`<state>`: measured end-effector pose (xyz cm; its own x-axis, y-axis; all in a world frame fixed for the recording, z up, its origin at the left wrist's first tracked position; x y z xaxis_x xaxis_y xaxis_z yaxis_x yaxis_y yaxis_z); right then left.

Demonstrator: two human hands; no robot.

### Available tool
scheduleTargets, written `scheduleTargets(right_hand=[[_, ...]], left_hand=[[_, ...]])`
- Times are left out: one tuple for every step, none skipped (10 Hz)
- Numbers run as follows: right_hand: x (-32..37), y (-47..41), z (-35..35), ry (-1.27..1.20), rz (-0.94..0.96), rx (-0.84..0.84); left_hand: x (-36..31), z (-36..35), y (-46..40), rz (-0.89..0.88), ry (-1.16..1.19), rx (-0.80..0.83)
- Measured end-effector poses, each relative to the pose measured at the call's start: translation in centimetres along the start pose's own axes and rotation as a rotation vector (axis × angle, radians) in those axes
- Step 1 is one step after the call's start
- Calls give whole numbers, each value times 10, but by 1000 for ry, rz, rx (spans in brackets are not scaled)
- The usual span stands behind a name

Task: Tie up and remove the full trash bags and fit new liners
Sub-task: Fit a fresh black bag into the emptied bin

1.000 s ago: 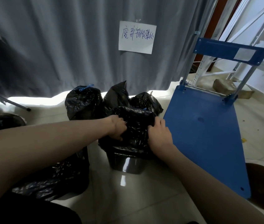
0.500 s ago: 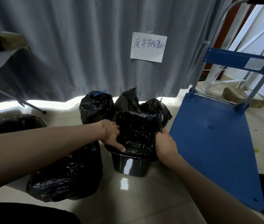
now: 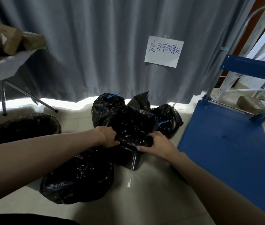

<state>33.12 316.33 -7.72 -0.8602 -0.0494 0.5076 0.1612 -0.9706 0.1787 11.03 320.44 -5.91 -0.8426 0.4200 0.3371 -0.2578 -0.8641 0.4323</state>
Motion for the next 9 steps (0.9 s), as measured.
scheduleTargets(right_hand=[[15, -8, -8, 161, 4, 37], [28, -16, -8, 244, 11, 28], [35, -27, -8, 277, 14, 50], [42, -40, -12, 326, 19, 86], [51, -51, -23, 342, 32, 131], [61, -58, -28, 437, 73, 82], [67, -60, -29, 467, 104, 11], [72, -59, -24, 446, 115, -28], [80, -53, -8, 444, 142, -104]], left_hand=[[10, 0, 3, 15, -2, 7], [18, 4, 4, 31, -11, -8], [23, 4, 5, 49, -20, 6], [30, 1, 4, 79, -24, 26], [43, -12, 3, 98, -13, 18], [60, -24, -3, 102, -77, -40], [70, -26, -9, 102, -144, -60], [71, -15, -10, 107, -195, -94], [67, 10, -9, 114, -192, -168]])
Point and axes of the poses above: each hand's wrist, its own y-axis away from the middle knuckle, its own z-axis out of the back of the hand, x = y × z, the point moved 2 cm from there along -y, towards the middle knuckle, and after that the axes turned 4 degrees about -y, right-handed, at the moved point
